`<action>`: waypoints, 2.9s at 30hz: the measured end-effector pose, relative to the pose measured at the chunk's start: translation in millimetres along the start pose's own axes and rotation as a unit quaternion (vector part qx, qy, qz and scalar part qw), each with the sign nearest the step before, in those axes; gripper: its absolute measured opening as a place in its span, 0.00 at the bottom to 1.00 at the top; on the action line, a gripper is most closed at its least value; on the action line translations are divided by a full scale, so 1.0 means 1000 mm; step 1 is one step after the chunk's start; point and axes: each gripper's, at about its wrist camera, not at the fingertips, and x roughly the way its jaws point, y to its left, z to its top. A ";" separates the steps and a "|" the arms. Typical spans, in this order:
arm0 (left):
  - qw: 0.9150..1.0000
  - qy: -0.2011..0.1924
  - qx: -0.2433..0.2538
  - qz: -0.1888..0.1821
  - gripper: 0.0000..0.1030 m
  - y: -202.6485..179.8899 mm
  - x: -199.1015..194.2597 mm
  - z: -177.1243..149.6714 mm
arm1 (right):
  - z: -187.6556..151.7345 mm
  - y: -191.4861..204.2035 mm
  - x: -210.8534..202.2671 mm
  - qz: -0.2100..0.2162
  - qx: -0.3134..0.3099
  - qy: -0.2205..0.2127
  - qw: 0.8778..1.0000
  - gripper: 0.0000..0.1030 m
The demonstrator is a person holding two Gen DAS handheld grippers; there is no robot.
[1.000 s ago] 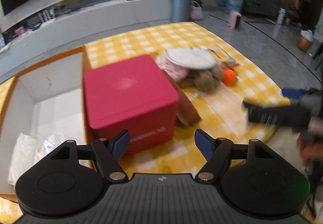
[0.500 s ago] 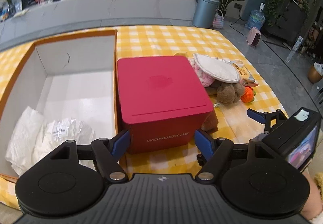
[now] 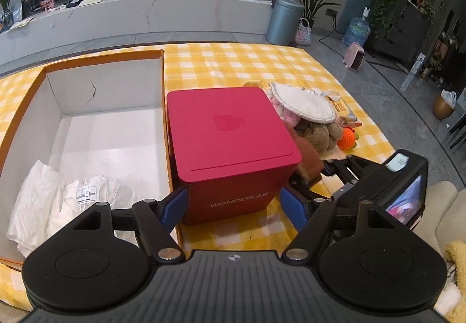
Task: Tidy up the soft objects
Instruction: 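Move the right gripper to the brown bear-shaped sponge and grasp it, then lift the brown sponge off the table with the right gripper, then grasp the white mesh drawstring bag with the left gripper while the right holds the sponge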
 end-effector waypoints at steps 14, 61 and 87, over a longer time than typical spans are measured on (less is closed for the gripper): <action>1.000 -0.005 0.017 -0.005 0.82 0.000 0.000 -0.001 | -0.005 -0.044 -0.030 0.097 0.144 0.071 0.982 0.32; 0.984 0.164 0.029 -0.068 0.84 -0.168 0.137 0.036 | -0.050 -0.167 -0.161 -0.132 0.311 -0.061 0.939 0.31; 0.982 0.183 0.016 0.045 0.31 -0.180 0.208 0.026 | -0.043 -0.166 -0.134 -0.132 0.286 -0.023 0.949 0.30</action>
